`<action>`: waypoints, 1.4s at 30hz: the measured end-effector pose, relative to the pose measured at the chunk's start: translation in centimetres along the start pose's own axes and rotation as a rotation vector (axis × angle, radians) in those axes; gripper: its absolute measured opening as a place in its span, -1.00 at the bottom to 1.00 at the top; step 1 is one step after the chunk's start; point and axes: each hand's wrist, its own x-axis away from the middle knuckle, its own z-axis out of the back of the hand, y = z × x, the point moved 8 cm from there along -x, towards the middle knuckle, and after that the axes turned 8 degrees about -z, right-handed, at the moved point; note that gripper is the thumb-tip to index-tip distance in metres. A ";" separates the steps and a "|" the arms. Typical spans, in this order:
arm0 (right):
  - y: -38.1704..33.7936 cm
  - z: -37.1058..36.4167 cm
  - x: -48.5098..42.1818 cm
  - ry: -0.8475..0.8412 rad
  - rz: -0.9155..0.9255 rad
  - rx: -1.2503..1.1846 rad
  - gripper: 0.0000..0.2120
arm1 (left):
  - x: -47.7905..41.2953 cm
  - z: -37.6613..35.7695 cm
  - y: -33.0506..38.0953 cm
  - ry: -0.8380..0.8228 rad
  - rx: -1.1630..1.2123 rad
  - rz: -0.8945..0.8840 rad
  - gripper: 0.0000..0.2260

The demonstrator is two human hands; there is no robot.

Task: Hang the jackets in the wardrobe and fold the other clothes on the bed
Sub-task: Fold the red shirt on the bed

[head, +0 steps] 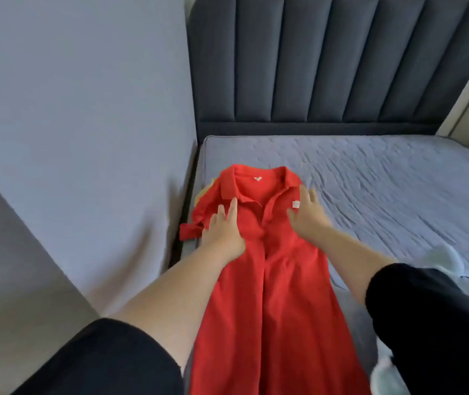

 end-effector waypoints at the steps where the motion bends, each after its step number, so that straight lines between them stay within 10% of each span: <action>1: 3.6 -3.0 1.5 -0.041 -0.092 0.044 -0.33 | 1.3 -3.7 -1.1 -0.104 -0.013 0.056 -0.24; 5: 16.9 -10.6 11.1 -0.100 -0.461 -0.349 -0.49 | 8.7 -15.7 -5.6 -0.360 0.055 0.272 -0.33; 13: 26.2 -10.4 18.2 -0.012 -0.623 -0.605 -0.67 | 13.9 -18.6 -7.3 -0.044 -0.135 0.076 -0.44; 20: 23.2 -11.2 21.0 -0.081 -0.507 -0.502 -0.36 | 20.6 -19.5 -6.3 0.031 -0.100 -0.128 -0.47; 25: 23.9 -11.2 21.4 -0.191 -0.573 -0.527 -0.55 | 21.0 -19.9 -6.3 -0.203 -0.205 -0.275 -0.16; 29: 22.0 -11.0 22.1 -0.441 -0.424 -0.300 -0.71 | 21.3 -17.5 -5.3 -0.082 -0.164 -0.318 -0.48; 35: 25.9 -5.4 23.0 0.090 -0.721 -0.204 -0.66 | 22.9 -11.5 -9.3 0.330 0.078 0.120 -0.62; 42: 16.5 -9.4 25.5 0.008 0.139 0.158 -0.32 | 23.3 -14.4 -9.7 0.057 0.036 0.042 -0.53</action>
